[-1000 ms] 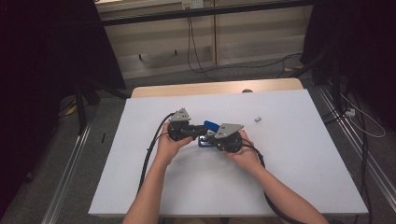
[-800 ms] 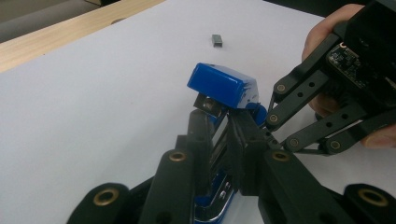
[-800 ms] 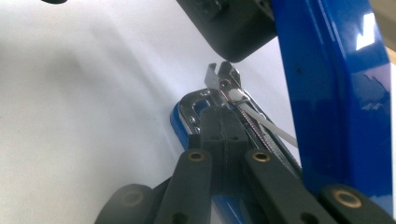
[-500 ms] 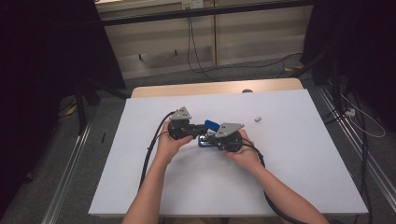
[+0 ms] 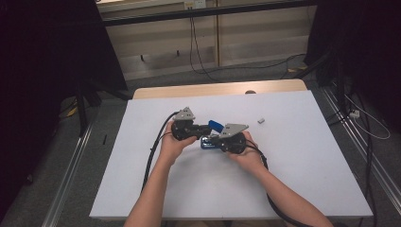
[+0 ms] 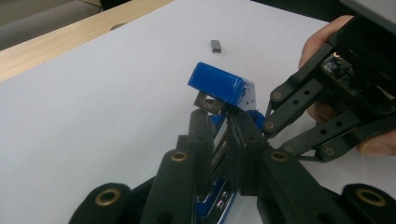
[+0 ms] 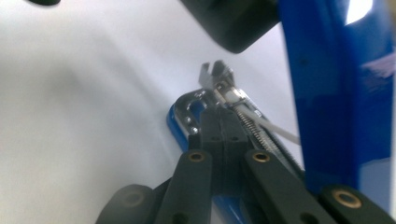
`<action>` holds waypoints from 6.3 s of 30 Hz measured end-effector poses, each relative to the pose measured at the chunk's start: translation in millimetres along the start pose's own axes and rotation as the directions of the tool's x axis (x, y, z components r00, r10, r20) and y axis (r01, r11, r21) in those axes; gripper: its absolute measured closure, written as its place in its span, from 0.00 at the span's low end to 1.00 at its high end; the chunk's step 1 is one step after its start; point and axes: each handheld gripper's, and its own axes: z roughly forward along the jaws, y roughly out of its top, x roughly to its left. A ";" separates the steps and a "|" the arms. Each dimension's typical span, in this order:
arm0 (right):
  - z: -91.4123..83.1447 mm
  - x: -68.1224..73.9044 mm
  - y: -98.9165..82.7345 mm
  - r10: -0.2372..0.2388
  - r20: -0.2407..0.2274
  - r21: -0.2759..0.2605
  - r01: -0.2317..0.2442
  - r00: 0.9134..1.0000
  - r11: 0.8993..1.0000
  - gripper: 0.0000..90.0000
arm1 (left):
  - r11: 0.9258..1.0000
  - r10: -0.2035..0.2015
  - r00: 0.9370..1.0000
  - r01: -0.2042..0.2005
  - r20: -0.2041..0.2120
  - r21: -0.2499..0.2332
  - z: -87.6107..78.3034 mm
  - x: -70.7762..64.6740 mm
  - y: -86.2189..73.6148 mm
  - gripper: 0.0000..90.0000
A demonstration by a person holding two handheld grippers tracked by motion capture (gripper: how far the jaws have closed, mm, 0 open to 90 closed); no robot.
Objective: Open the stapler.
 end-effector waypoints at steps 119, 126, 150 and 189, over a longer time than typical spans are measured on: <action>-28.3 11.7 13.7 0.079 0.370 -0.113 -0.039 0.926 0.993 1.00 | 0.998 -0.046 0.998 0.048 -0.034 0.048 20.6 2.9 -33.6 1.00; -38.5 -0.6 11.1 0.105 0.389 -0.120 -0.063 0.915 0.991 1.00 | 0.998 -0.049 0.998 0.051 -0.030 0.045 20.7 3.2 -34.0 1.00; -42.2 -9.1 0.7 0.142 0.364 -0.109 -0.109 0.920 0.988 1.00 | 0.998 -0.047 0.998 0.048 -0.038 0.041 20.6 2.1 -34.6 1.00; -56.9 -39.8 -35.5 0.223 0.365 -0.084 -0.207 0.904 0.975 1.00 | 0.994 -0.106 0.993 0.106 -0.048 0.001 14.4 2.3 -31.2 0.94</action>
